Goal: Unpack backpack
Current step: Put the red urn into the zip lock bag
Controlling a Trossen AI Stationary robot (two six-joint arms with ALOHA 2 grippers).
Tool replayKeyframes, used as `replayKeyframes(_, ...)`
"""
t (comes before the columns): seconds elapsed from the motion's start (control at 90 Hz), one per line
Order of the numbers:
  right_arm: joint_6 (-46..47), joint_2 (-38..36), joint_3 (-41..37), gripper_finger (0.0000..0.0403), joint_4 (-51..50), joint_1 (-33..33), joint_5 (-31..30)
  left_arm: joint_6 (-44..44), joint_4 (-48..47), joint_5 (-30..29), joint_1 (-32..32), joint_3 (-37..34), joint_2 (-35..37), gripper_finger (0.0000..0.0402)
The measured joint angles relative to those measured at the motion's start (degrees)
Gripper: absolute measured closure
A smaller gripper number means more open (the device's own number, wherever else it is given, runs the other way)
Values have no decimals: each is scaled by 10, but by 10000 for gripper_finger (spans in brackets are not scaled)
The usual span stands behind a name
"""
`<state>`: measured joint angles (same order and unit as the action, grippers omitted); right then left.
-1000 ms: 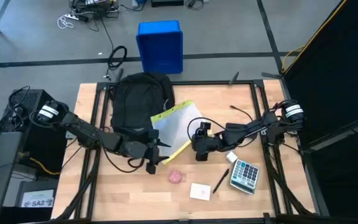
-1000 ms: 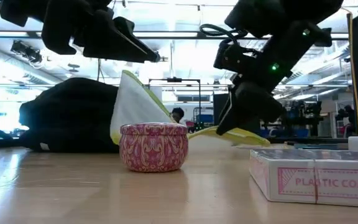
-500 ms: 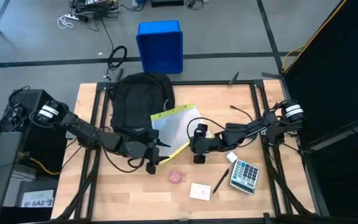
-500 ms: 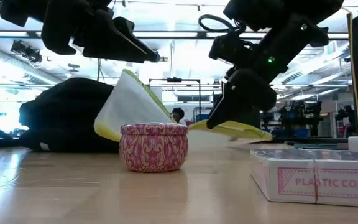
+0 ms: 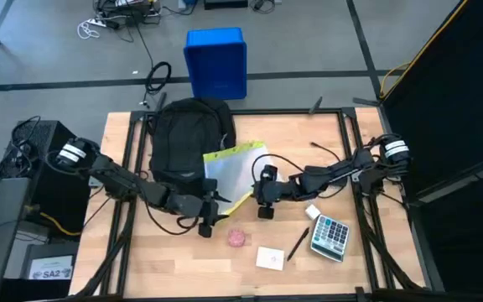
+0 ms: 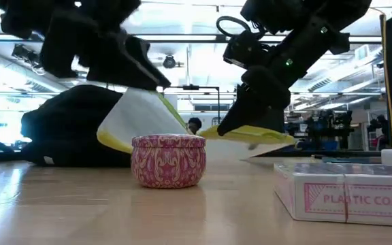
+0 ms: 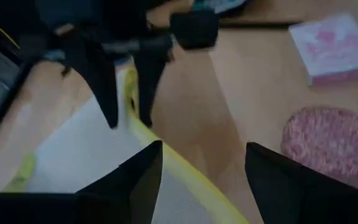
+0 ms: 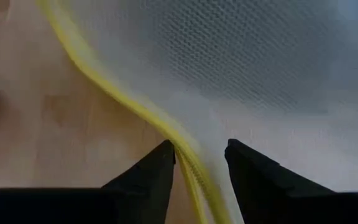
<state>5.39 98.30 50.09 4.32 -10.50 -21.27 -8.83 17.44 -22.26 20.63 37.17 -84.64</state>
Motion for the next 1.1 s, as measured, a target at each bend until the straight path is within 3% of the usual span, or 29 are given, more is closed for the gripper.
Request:
replayKeyframes(0.122,0,0,0,308,0,0,16,0,30,0,-4,0,-30,204)
replayKeyframes(0.344,1,0,0,396,0,0,21,2,80,-1,-14,0,-50,204)
replayKeyframes(0.7,12,0,0,402,43,-8,20,35,101,-26,-37,2,-59,204)
replayKeyframes(1.1,21,0,0,403,61,-18,21,90,94,-8,-64,3,-59,204)
